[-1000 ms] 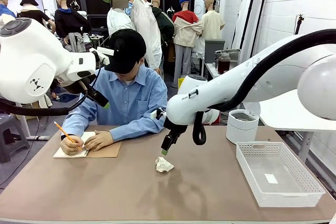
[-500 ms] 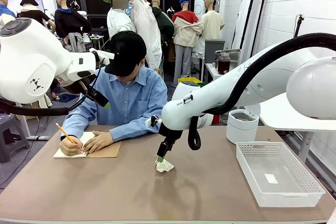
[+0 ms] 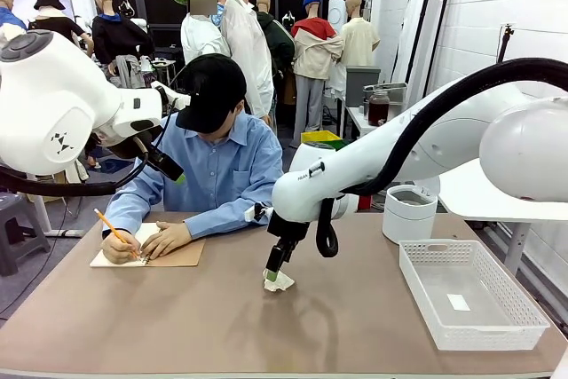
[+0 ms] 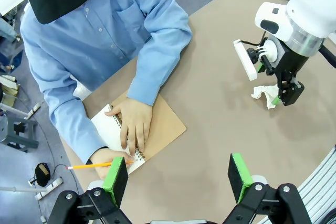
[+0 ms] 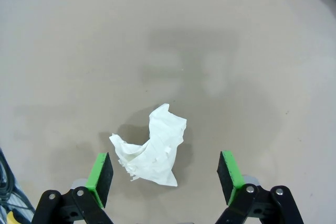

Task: Sort the paper based on its condition.
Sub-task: If a person hands you a paper, place it in the Organizing basket , and if it's crumpled, put it in the Trash can.

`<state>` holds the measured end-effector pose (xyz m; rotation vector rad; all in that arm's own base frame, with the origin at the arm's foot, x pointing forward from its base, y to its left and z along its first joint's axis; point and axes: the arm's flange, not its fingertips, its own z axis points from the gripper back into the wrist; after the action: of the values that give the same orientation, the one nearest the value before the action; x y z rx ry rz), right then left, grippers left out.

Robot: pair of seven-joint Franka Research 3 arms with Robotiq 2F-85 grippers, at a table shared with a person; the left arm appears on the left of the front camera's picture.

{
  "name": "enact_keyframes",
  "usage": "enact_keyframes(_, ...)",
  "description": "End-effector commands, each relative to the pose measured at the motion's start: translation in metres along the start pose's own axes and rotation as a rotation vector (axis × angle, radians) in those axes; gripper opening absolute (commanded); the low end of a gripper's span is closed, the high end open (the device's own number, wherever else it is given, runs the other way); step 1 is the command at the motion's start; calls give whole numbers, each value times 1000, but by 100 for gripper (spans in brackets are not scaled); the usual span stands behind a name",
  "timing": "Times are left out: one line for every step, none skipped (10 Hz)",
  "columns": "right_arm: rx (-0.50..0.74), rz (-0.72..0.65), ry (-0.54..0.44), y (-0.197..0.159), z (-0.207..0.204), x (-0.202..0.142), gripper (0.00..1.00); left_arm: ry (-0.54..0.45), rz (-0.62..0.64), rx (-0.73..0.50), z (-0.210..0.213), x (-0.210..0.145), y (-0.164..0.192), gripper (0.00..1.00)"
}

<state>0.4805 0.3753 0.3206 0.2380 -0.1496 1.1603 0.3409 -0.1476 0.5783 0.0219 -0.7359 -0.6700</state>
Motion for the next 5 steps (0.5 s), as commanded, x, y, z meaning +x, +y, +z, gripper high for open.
enact_keyframes(6,39,17,-4,-3,8,100,-1,-3,1,0,0,0,100)
enact_keyframes(9,42,21,-4,-6,9,100,-1,-3,1,0,0,0,100)
enact_keyframes(14,50,32,-2,-9,11,100,-1,-3,1,0,0,0,100)
enact_keyframes(14,55,47,0,-11,12,100,-1,-3,1,0,0,0,100)
enact_keyframes(21,51,59,0,-13,11,100,-1,-3,1,0,0,0,100)
